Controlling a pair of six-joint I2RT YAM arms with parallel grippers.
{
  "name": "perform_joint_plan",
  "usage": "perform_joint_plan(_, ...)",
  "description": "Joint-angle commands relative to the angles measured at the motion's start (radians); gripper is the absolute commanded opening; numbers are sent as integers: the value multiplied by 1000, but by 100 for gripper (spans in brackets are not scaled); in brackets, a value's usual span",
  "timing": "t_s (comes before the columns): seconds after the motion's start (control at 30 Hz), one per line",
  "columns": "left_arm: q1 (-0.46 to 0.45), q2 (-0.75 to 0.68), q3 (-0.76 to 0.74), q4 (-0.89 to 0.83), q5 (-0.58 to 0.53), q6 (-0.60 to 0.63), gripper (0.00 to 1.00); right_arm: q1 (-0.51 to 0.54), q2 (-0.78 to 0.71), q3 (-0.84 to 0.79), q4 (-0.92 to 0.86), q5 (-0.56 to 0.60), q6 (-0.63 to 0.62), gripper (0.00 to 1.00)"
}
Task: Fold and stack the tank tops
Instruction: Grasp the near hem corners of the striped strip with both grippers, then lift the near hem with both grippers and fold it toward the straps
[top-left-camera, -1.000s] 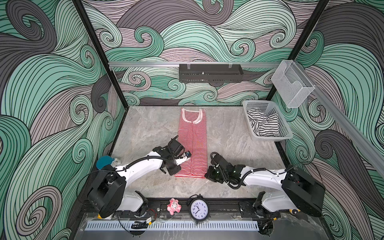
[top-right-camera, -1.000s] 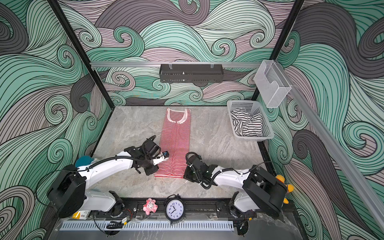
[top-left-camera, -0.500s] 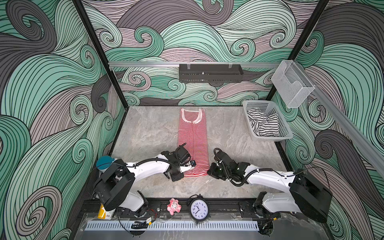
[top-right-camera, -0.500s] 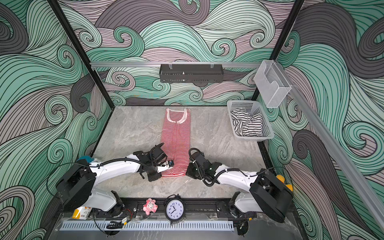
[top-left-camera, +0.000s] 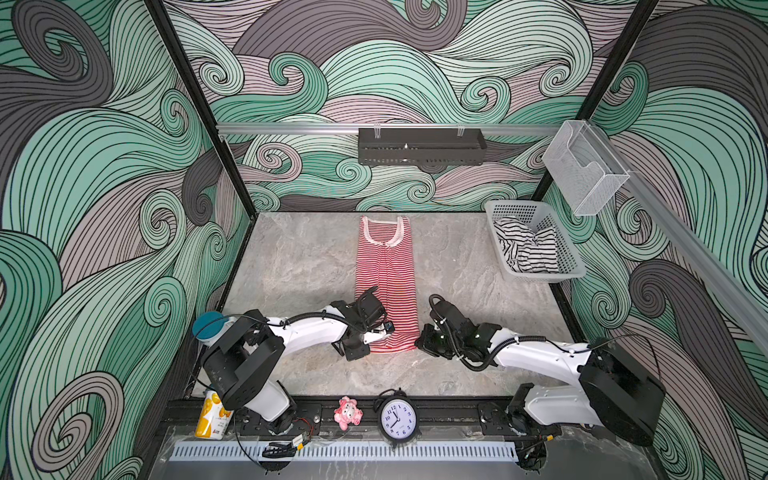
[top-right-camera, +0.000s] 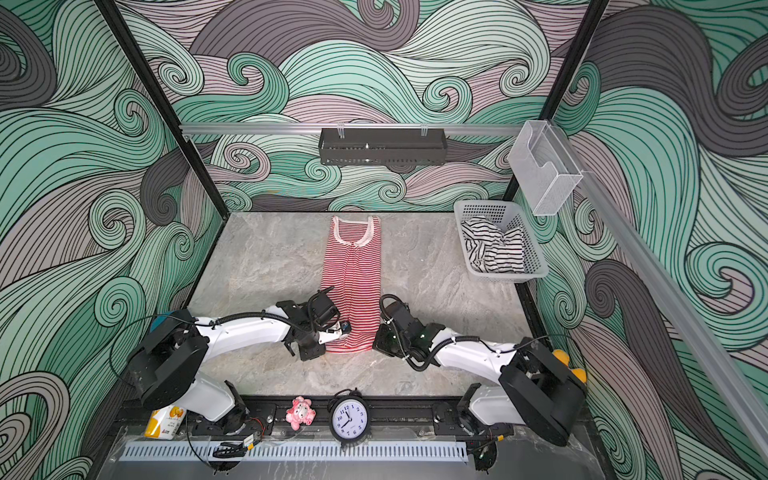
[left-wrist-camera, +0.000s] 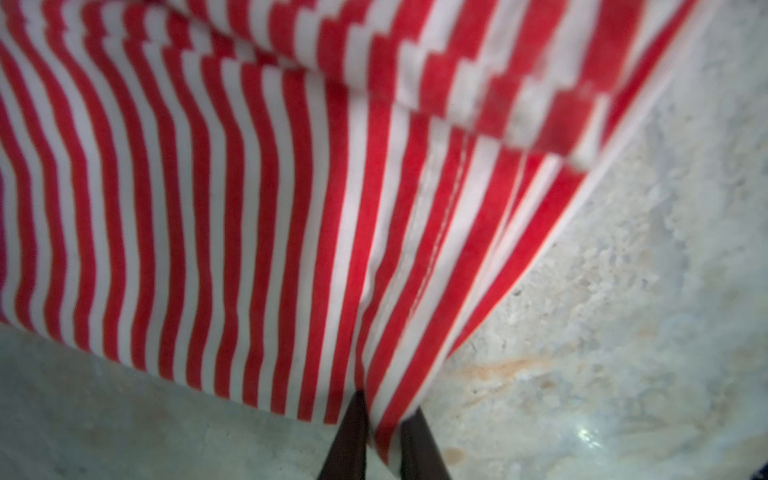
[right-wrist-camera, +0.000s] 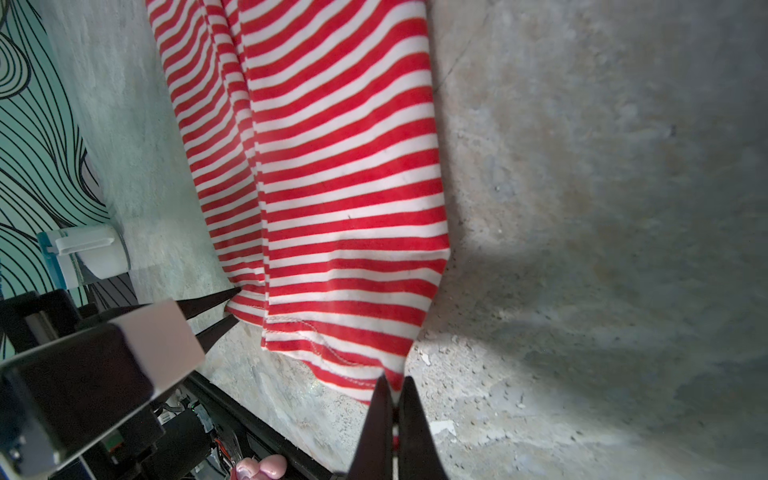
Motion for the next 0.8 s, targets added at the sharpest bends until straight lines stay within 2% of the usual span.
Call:
perform_joint_plan(0.0,-15,45,-11,-28,39,21,7,-13,-26,8,-8,-1,-7,0)
perform_joint_plan(0.2,-33,-4,20,-113,114,38,1,-10,-86,4,-57,6,-9,0)
perform_joint_plan(0.37,-55,-86,94,-272,196,45,0,25,-221,-22,-99,22,29,0)
perform_joint_plan(0.5,-55,-182,158,-370,225,47,0,57,-326,30,-201,61,40,0)
perform_joint_plan(0.63,-52,-255,203,-384,120,34,0,56,-392,108,-305,104,5,0)
perform_joint_plan(0.77,-33,-273,253,-372,20,50,0,44,-375,208,-370,112,-53,0)
